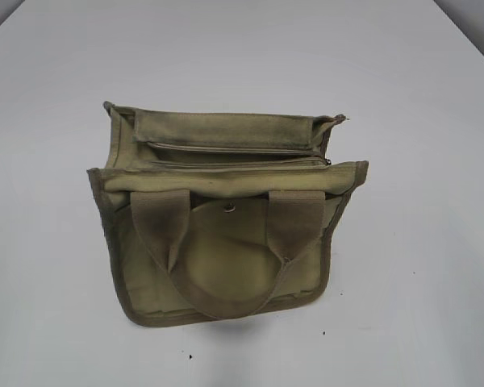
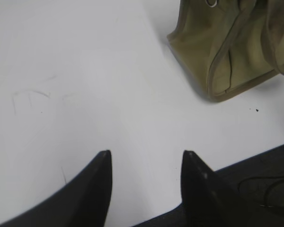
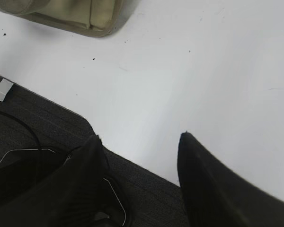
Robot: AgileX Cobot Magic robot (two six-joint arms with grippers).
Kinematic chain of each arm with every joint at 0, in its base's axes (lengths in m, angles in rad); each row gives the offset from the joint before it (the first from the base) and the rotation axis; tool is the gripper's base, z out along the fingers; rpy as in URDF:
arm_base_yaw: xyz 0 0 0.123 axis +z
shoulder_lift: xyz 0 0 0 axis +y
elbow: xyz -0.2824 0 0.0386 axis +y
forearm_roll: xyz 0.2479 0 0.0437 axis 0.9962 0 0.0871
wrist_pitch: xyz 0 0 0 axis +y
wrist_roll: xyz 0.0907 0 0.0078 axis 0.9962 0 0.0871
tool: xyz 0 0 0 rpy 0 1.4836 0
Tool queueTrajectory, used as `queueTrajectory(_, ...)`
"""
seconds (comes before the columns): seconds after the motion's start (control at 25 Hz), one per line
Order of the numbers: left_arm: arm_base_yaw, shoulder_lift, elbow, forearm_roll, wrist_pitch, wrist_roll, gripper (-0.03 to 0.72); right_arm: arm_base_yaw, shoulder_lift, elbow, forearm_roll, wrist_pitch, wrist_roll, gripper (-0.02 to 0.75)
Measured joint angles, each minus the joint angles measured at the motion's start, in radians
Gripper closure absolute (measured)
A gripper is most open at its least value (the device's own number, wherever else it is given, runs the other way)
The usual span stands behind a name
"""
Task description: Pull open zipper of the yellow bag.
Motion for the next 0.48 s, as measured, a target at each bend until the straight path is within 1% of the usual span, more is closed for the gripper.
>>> queueTrajectory(0.48, 0.0, 0.0, 0.0, -0.008, -0.002, 0.011, 0.317, 0.0, 0.0, 0.0, 0.002, 0.0, -0.016, 0.342)
